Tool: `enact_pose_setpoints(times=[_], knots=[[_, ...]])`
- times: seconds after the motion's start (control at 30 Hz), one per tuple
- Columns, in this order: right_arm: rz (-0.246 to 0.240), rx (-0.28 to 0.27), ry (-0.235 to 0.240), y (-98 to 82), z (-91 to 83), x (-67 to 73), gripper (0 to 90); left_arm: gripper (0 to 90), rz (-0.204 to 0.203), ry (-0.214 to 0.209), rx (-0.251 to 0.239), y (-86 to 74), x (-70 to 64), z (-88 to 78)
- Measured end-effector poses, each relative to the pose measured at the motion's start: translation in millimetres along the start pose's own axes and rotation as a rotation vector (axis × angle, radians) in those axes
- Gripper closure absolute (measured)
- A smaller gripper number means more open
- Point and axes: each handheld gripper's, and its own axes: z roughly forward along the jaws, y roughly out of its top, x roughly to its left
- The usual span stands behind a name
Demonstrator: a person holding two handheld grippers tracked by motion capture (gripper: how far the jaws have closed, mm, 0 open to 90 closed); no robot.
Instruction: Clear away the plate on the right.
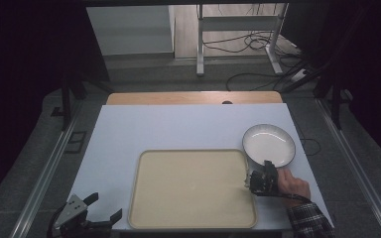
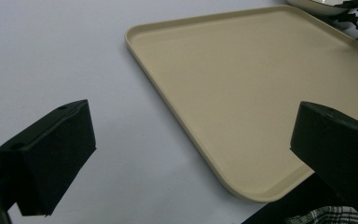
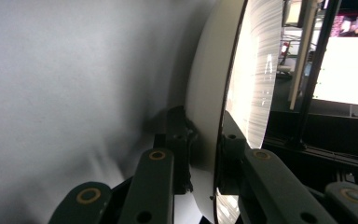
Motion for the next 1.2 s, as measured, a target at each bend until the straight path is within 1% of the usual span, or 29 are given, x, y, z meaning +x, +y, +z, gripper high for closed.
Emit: enact_pose_setpoints(times=[0.1,0.13,0.33,0.63,0.67,0.7,0.73,0.77,0.8,0.83,0.87,0.93,0.97,1.0,1.03,1.07,1.1,1.13,1.17,1.2], knots=[[0.006,-0.011,-0.011,-0.4,-2.8,-1.5,79.4,0.0,0.0,0.0,0.0,0.0,0.1,0.0],[0.015,-0.017,-0.02,-0.4,-7.4,-2.9,79.3,0.0,0.0,0.0,0.0,0.0,0.0,0.0],[0.028,-0.051,-0.047,1.4,-19.9,-5.5,79.1,0.0,0.0,0.0,-0.001,0.0,0.0,0.0],[0.028,-0.096,-0.065,9.3,-38.5,-5.0,78.8,0.0,-0.001,0.0,-0.002,0.1,0.2,0.0],[0.027,-0.104,-0.075,10.8,-40.5,-4.1,78.8,0.0,0.0,-0.001,-0.001,0.1,0.2,0.0],[0.022,-0.104,-0.072,11.8,-42.1,-4.2,78.8,0.0,-0.001,-0.001,-0.002,0.1,0.1,0.1],[0.02,-0.132,-0.019,12.4,-42.3,-5.8,78.8,0.0,-0.001,-0.001,-0.002,0.1,0.1,0.2],[0.02,-0.132,-0.019,12.4,-42.3,-5.8,78.8,0.0,-0.001,-0.001,-0.002,0.1,0.1,0.2],[0.013,-0.129,-0.044,16.0,-48.6,-4.1,78.8,0.0,-0.001,-0.001,-0.001,0.1,0.2,0.3],[0.027,-0.192,-0.041,16.0,-44.8,-2.6,78.8,0.0,-0.001,-0.001,-0.001,0.2,0.2,0.3],[0.02,-0.172,-0.032,17.5,-48.8,-3.0,78.7,0.0,-0.001,-0.001,-0.001,0.2,0.1,0.3],[0.019,-0.181,-0.035,19.3,-51.2,-2.4,78.6,0.0,0.0,-0.001,-0.001,0.2,0.1,0.4],[0.007,-0.177,-0.033,22.4,-56.7,-1.7,78.6,0.0,0.0,-0.001,-0.001,0.2,0.1,0.3],[0.011,-0.202,-0.04,23.6,-56.8,-0.3,78.6,0.0,-0.001,-0.001,-0.001,0.1,0.1,0.3],[0.004,-0.187,-0.032,24.8,-60.3,-0.8,78.5,0.0,-0.001,-0.001,-0.002,0.1,0.2,0.2],[0.004,-0.187,-0.032,24.8,-60.3,-0.8,78.5,0.0,-0.001,-0.001,-0.002,0.1,0.2,0.2],[0.013,-0.214,-0.038,26.1,-60.7,0.9,78.5,0.0,-0.001,-0.001,-0.002,0.1,0.2,0.1],[0.003,-0.212,-0.027,28.5,-66.3,0.5,78.5,0.0,0.0,-0.001,-0.002,0.1,0.2,0.2],[0.003,-0.212,-0.027,28.5,-66.3,0.5,78.5,0.0,0.0,-0.001,-0.002,0.1,0.2,0.2],[0.007,-0.232,-0.041,29.3,-66.6,2.0,78.5,0.0,0.0,-0.001,-0.002,0.1,0.1,0.2]])
